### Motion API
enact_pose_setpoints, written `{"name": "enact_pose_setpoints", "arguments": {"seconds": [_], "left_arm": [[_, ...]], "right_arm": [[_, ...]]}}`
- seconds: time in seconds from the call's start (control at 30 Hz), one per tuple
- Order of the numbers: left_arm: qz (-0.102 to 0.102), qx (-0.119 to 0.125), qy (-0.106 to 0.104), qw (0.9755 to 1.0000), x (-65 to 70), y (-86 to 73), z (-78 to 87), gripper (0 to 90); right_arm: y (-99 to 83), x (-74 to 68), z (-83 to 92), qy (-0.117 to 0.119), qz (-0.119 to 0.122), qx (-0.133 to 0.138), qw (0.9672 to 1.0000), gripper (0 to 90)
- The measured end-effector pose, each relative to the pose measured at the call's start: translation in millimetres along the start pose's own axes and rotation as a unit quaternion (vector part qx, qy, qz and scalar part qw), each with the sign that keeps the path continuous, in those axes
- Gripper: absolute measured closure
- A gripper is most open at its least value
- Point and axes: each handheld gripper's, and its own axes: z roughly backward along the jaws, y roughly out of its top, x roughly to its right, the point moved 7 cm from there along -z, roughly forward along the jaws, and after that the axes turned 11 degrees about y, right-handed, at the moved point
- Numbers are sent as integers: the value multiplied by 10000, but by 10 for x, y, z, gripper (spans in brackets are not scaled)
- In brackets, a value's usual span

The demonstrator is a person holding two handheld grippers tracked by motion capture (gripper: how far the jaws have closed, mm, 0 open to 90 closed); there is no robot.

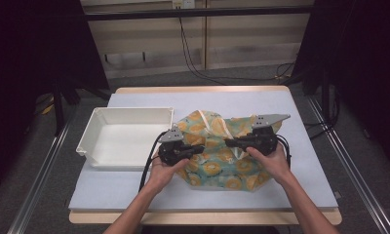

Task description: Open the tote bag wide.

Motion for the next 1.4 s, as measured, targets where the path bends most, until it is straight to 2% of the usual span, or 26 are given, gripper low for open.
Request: {"name": "enact_pose_setpoints", "arguments": {"seconds": [0.03, 0.1, 0.13, 0.17, 0.2, 0.23, 0.27, 0.37, 0.4, 0.5, 0.53, 0.6, 0.63, 0.7, 0.73, 0.8, 0.97, 1.03, 1.1, 1.13, 1.17, 1.27, 1.3, 1.33, 1.37, 1.4], "left_arm": [[23, -15, 38, 10000, 0, -8, -1, 890], [12, -71, 88, 9999, -7, -24, 8, 884], [38, -24, 88, 10000, -2, -33, 17, 875], [38, -24, 88, 10000, -2, -33, 17, 867], [32, -25, 61, 10000, 17, -43, 60, 852], [46, -35, 55, 10000, 24, -46, 81, 837], [46, -35, 55, 10000, 24, -46, 81, 836], [-38, 33, 21, 10000, 53, -25, 240, 818], [-128, 151, 18, 9998, 75, 7, 373, 803], [-107, 292, -15, 9995, 97, 44, 491, 788], [-155, 386, 3, 9991, 101, 80, 600, 780], [-199, 402, 19, 9990, 94, 93, 648, 758], [-131, 519, 67, 9985, 74, 128, 711, 753], [-114, 567, 100, 9983, 47, 145, 742, 753], [-87, 597, 108, 9981, 30, 154, 763, 750], [-25, 648, 154, 9978, 8, 185, 786, 772], [27, 725, 122, 9973, 13, 265, 772, 759], [-104, 720, 124, 9973, 77, 321, 717, 749], [-90, 751, 34, 9971, 106, 340, 697, 748], [-38, 759, -52, 9971, 154, 365, 666, 726], [-108, 729, -66, 9973, 188, 381, 637, 726], [-202, 686, -140, 9973, 270, 451, 546, 649], [-274, 615, -4, 9977, 281, 459, 473, 643], [-274, 615, -4, 9977, 281, 459, 473, 633], [-328, 502, 8, 9982, 291, 433, 409, 633], [-415, 244, 30, 9988, 304, 325, 313, 617]], "right_arm": [[-36, -144, 22, 98, 53, 22, 9999, 898], [-53, -208, 30, 135, 79, 12, 9999, 898], [-84, -341, 52, 221, 135, 29, 9997, 898], [-84, -341, 52, 221, 135, 29, 9997, 898], [-128, -449, 74, 299, 155, 64, 9994, 898], [-157, -484, 80, 295, 164, 59, 9994, 898], [-157, -484, 80, 295, 164, 59, 9994, 898], [-247, -553, 74, 326, 170, 61, 9993, 898], [-304, -564, 54, 347, 159, 60, 9993, 898], [-356, -573, 22, 373, 146, 86, 9992, 898], [-451, -605, -51, 474, 70, -35, 9988, 897], [-484, -619, -81, 497, 84, -126, 9986, 897], [-568, -669, -146, 580, 79, -299, 9978, 895], [-595, -687, -163, 617, 75, -340, 9975, 895], [-684, -736, -188, 630, 106, -512, 9966, 894], [-766, -754, -178, 603, 76, -607, 9963, 892], [-946, -733, -133, 466, 17, -782, 9958, 880], [-947, -746, -115, 530, 10, -727, 9959, 840], [-933, -746, -93, 478, 43, -701, 9964, 818], [-875, -757, -23, 457, 100, -576, 9972, 759], [-875, -757, -23, 457, 100, -576, 9972, 759], [-784, -768, 114, 177, 162, -451, 9987, 607], [-777, -765, 136, 79, 161, -450, 9988, 572], [-777, -765, 136, 79, 161, -450, 9988, 572], [-771, -768, 165, 27, 157, -423, 9990, 560], [-762, -770, 223, -41, 139, -368, 9992, 528]]}}
